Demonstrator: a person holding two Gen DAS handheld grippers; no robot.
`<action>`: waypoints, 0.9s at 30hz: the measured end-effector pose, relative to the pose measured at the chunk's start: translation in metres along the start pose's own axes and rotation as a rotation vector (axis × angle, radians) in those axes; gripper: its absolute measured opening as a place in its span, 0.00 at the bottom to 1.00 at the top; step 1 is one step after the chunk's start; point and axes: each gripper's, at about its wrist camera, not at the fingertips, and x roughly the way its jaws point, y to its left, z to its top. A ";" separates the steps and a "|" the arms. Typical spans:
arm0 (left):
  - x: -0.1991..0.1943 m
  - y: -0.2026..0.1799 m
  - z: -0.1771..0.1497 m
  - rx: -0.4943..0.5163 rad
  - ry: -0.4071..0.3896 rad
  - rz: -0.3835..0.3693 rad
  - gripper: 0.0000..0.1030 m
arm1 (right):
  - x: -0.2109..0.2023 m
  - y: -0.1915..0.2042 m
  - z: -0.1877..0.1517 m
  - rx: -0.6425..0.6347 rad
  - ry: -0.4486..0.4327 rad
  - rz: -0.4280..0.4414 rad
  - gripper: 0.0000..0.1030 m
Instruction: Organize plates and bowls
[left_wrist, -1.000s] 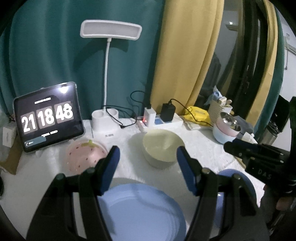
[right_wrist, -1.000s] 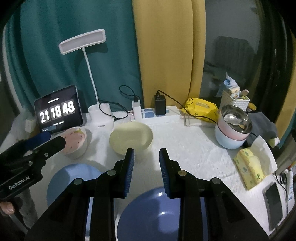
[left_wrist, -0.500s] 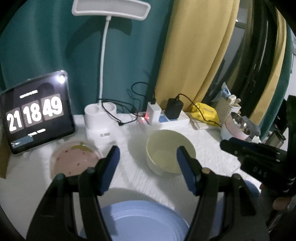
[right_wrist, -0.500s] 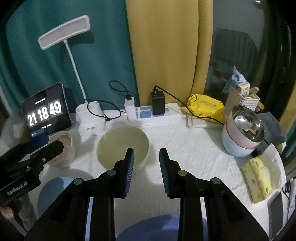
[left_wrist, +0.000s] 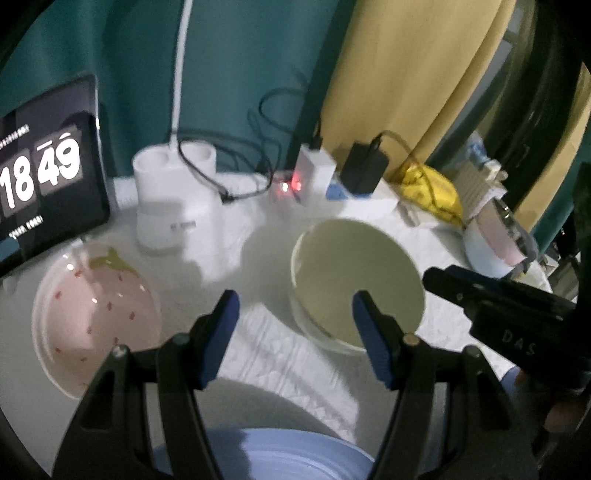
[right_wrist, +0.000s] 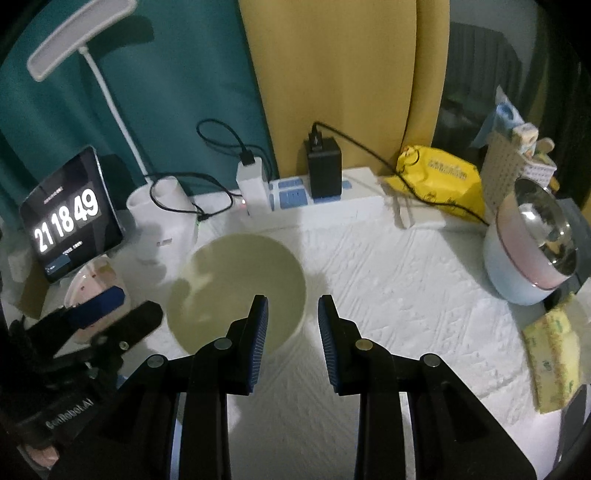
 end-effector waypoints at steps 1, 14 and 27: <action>0.003 0.000 0.000 0.002 0.010 0.001 0.64 | 0.004 0.000 -0.001 0.004 0.010 0.002 0.29; 0.030 -0.002 -0.002 0.041 0.068 0.050 0.63 | 0.040 0.007 -0.006 0.018 0.121 0.030 0.29; 0.034 -0.013 -0.002 0.086 0.068 0.009 0.34 | 0.042 0.014 -0.005 -0.050 0.104 -0.020 0.23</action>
